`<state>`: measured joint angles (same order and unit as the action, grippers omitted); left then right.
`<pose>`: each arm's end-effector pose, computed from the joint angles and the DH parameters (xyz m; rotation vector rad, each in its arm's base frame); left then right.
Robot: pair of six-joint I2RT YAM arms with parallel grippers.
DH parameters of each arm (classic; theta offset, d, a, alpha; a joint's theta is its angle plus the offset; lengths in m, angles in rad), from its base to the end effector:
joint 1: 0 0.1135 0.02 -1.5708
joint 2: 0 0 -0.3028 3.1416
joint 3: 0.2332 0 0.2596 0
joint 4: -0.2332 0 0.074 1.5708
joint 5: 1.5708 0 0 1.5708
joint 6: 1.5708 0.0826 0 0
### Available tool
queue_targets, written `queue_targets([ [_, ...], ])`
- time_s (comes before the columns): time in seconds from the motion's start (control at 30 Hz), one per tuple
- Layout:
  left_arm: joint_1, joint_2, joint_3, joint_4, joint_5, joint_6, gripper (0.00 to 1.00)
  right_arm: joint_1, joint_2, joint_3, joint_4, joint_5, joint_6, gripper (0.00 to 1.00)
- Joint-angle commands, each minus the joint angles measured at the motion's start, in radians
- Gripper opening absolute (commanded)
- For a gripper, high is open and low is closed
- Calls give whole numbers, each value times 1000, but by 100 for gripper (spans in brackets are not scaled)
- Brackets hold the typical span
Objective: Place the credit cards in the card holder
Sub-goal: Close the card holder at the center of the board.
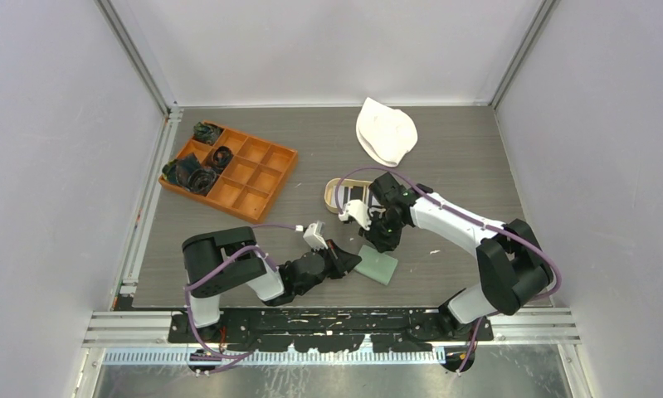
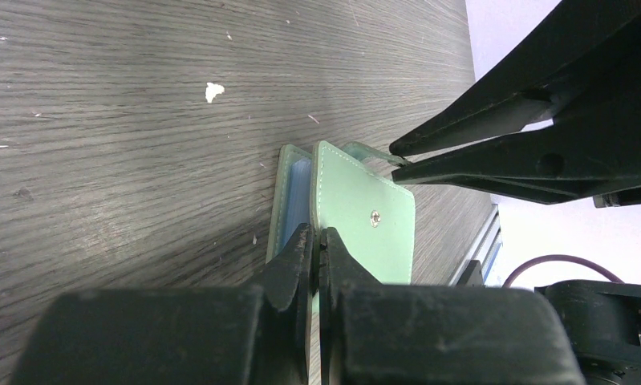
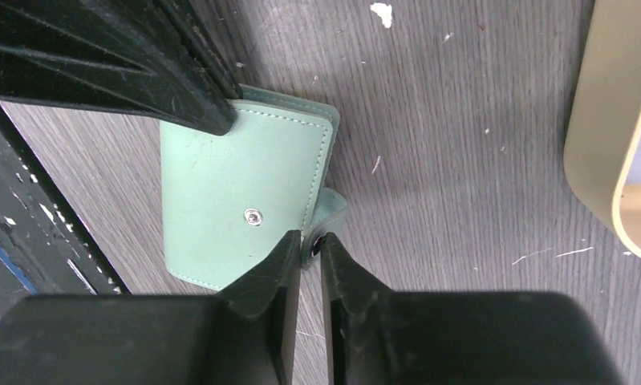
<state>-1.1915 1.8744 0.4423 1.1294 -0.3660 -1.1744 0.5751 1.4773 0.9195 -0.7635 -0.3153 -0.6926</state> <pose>0.1567 -0.3134 0.1155 -0.2609 2.0484 -1.2496 0.2172 0.1713 0.1844 -1.7302 2.2582 0.4304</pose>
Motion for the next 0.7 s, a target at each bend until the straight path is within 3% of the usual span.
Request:
queue_targets([
  [0.0, -2, 10, 0, 16, -16, 12, 0, 5, -12, 29, 16, 21, 24, 18],
  [0.1, 0, 10, -1, 16, -15, 12, 0, 4, -13, 39, 3, 11, 25, 17],
  [0.3, 0, 10, -1, 16, -17, 12, 0, -6, -12, 54, -22, -4, 28, 29],
  [0.67, 0, 10, -1, 17, -16, 11, 0, -11, -10, 63, -31, -7, 34, 18],
])
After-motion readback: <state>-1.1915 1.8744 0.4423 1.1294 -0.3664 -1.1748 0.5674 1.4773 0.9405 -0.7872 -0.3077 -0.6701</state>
